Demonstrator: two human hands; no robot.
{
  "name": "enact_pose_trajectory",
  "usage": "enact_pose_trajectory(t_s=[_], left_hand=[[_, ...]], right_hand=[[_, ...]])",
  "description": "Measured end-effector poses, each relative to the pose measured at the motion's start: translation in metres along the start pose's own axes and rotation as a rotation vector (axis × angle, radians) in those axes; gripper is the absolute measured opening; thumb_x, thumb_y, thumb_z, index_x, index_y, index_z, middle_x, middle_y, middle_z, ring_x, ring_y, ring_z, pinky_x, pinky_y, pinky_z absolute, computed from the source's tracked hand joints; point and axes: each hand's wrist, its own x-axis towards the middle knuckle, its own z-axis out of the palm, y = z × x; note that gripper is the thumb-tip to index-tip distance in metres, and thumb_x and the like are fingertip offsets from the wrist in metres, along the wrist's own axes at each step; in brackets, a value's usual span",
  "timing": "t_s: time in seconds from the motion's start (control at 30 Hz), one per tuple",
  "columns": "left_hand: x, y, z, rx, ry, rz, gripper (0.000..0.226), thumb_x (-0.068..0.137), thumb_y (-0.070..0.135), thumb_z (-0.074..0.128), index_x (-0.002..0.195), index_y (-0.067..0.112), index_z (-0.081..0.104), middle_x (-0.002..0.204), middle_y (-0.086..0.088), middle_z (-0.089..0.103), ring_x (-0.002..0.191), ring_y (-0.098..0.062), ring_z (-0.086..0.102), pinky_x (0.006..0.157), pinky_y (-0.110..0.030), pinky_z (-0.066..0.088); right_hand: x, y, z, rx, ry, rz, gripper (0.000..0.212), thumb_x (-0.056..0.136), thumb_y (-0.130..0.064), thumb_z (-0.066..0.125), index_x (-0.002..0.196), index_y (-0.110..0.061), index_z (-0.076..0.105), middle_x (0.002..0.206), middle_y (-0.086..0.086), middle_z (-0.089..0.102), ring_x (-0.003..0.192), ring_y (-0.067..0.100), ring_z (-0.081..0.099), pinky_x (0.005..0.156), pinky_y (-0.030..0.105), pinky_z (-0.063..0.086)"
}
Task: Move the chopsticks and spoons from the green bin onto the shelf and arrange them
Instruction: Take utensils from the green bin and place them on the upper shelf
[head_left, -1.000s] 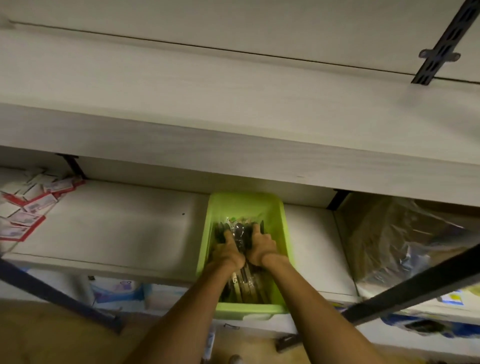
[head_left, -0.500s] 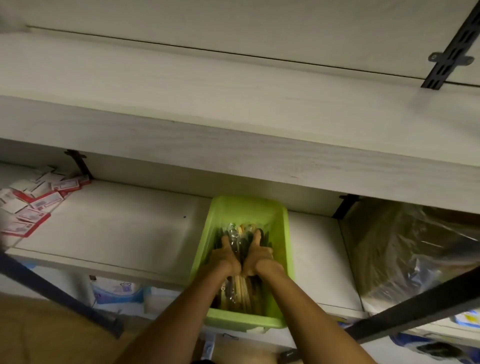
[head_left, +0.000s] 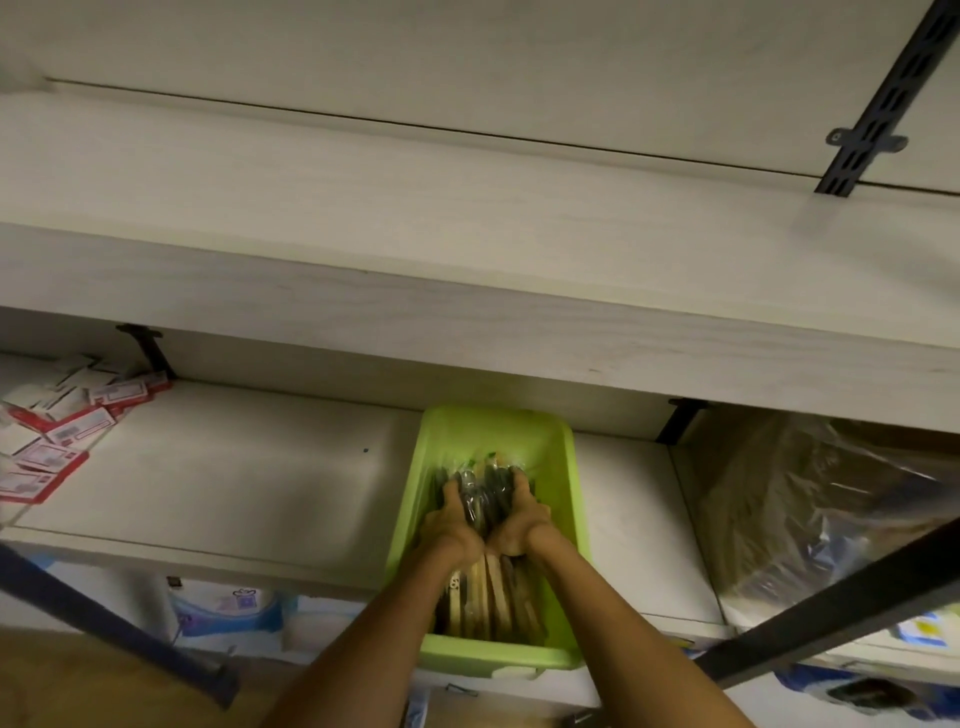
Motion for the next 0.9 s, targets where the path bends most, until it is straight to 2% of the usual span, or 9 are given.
enact_pose_trajectory(t_s=[0.1, 0.2, 0.4, 0.47, 0.53, 0.6, 0.67, 0.77, 0.9], left_hand=[[-0.006, 0.001, -0.001, -0.06, 0.041, 0.031, 0.085, 0.087, 0.021, 0.063, 0.151, 0.033, 0.009, 0.135, -0.015, 0.049, 0.12, -0.033, 0.052, 0.101, -0.043, 0.045], [-0.009, 0.001, -0.005, -0.077, 0.098, 0.09, 0.074, 0.089, 0.025, 0.061, 0.149, 0.032, 0.018, 0.133, -0.015, 0.051, 0.116, -0.032, 0.054, 0.098, -0.038, 0.045], [-0.018, -0.001, -0.008, 0.014, 0.135, 0.179, 0.065, 0.096, 0.027, 0.049, 0.15, 0.029, 0.013, 0.123, -0.012, 0.054, 0.103, -0.027, 0.056, 0.087, -0.035, 0.044], [-0.018, -0.003, -0.006, 0.011, 0.175, 0.223, 0.052, 0.1, 0.019, 0.039, 0.149, 0.027, 0.022, 0.104, -0.006, 0.056, 0.081, -0.015, 0.054, 0.076, -0.027, 0.042], [-0.02, -0.003, -0.006, -0.003, 0.208, 0.224, 0.046, 0.102, 0.013, 0.034, 0.146, 0.024, 0.032, 0.085, 0.0, 0.051, 0.064, -0.009, 0.044, 0.057, -0.018, 0.035], [-0.021, -0.005, -0.01, -0.021, 0.186, 0.225, 0.059, 0.097, 0.01, 0.045, 0.149, 0.023, 0.022, 0.106, -0.013, 0.06, 0.081, -0.021, 0.055, 0.053, -0.017, 0.03], [-0.019, -0.005, -0.013, 0.043, 0.162, 0.248, 0.072, 0.093, 0.007, 0.051, 0.152, 0.02, 0.012, 0.128, -0.022, 0.054, 0.107, -0.033, 0.057, 0.067, -0.023, 0.039], [-0.023, -0.004, -0.012, 0.115, 0.154, 0.258, 0.073, 0.092, 0.008, 0.051, 0.152, 0.021, 0.011, 0.134, -0.022, 0.049, 0.116, -0.035, 0.053, 0.086, -0.031, 0.042], [-0.024, 0.001, -0.001, 0.327, 0.227, 0.304, 0.067, 0.093, 0.017, 0.051, 0.149, 0.028, 0.017, 0.138, -0.016, 0.041, 0.125, -0.032, 0.039, 0.098, -0.04, 0.041]], right_hand=[[-0.007, 0.001, 0.001, 0.1, 0.036, -0.049, 0.109, 0.079, -0.025, 0.075, 0.153, -0.032, -0.006, 0.146, 0.017, 0.032, 0.139, 0.033, 0.031, 0.111, 0.035, 0.029], [-0.015, 0.004, 0.005, 0.141, 0.094, -0.102, 0.105, 0.08, -0.025, 0.073, 0.152, -0.034, -0.004, 0.139, 0.016, 0.043, 0.13, 0.035, 0.044, 0.107, 0.038, 0.038], [-0.023, 0.004, 0.0, 0.215, 0.15, -0.127, 0.104, 0.077, -0.022, 0.072, 0.151, -0.036, 0.0, 0.134, 0.01, 0.051, 0.126, 0.033, 0.048, 0.104, 0.035, 0.04], [-0.023, 0.003, -0.002, 0.237, 0.149, -0.124, 0.105, 0.075, -0.022, 0.073, 0.15, -0.037, 0.003, 0.133, 0.009, 0.052, 0.125, 0.032, 0.048, 0.104, 0.037, 0.041], [-0.023, 0.003, -0.002, 0.265, 0.15, -0.126, 0.105, 0.072, -0.022, 0.074, 0.149, -0.038, 0.005, 0.13, 0.009, 0.053, 0.124, 0.033, 0.048, 0.105, 0.043, 0.043], [-0.022, 0.005, -0.002, 0.297, 0.154, -0.134, 0.105, 0.069, -0.022, 0.073, 0.149, -0.038, 0.007, 0.13, 0.009, 0.054, 0.124, 0.035, 0.047, 0.105, 0.046, 0.042], [-0.02, 0.007, -0.002, 0.319, 0.15, -0.136, 0.107, 0.064, -0.024, 0.072, 0.149, -0.039, 0.007, 0.132, 0.008, 0.054, 0.126, 0.038, 0.046, 0.105, 0.048, 0.042], [-0.018, 0.009, -0.003, 0.342, 0.152, -0.147, 0.111, 0.056, -0.028, 0.07, 0.147, -0.042, 0.007, 0.126, 0.009, 0.056, 0.119, 0.038, 0.051, 0.098, 0.049, 0.048], [-0.027, 0.008, -0.007, 0.351, 0.154, -0.165, 0.105, 0.069, -0.016, 0.071, 0.149, -0.038, 0.008, 0.127, 0.008, 0.057, 0.12, 0.033, 0.051, 0.1, 0.043, 0.047]])
